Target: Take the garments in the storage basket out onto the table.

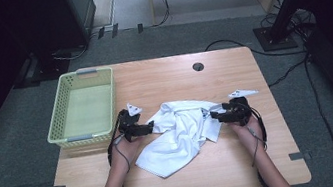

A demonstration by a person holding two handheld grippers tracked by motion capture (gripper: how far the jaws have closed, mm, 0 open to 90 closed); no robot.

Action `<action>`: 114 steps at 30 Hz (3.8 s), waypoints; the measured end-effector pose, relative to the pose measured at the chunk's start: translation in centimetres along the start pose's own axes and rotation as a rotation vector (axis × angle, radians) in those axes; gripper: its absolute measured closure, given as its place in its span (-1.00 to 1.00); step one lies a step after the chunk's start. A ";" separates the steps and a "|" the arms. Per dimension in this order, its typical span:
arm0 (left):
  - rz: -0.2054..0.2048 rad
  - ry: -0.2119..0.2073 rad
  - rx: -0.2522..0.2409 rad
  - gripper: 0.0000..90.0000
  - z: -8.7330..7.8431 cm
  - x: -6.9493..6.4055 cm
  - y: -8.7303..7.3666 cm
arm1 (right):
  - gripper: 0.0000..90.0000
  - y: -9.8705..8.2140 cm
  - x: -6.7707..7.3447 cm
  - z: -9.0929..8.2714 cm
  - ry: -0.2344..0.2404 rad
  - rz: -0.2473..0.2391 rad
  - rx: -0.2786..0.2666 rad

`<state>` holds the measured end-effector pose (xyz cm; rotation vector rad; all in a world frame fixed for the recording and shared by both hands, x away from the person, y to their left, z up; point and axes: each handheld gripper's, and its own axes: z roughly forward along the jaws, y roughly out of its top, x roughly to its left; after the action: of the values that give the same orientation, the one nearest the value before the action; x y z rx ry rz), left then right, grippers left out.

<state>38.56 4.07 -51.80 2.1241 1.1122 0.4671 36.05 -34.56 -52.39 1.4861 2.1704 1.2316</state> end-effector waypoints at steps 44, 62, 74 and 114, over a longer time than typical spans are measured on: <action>0.002 -0.061 -0.094 -0.25 -0.7 -1.0 1.6 | -0.17 0.7 0.1 -1.4 -0.112 -0.055 -0.015; 0.060 -0.123 -0.085 0.07 -0.3 -3.3 1.5 | 0.15 -0.3 3.4 -1.1 -0.099 -0.060 0.013; 0.079 -0.127 -0.048 0.11 0.9 -3.6 0.9 | 0.15 -0.9 3.7 -0.2 -0.091 -0.067 0.040; -0.018 0.000 -0.046 -0.10 0.6 1.1 0.5 | 0.12 -1.0 -0.8 -1.9 -0.167 -0.050 0.012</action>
<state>39.81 4.55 -51.84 2.0728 1.1093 0.4793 34.60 -36.30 -52.19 1.4727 2.0957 1.0403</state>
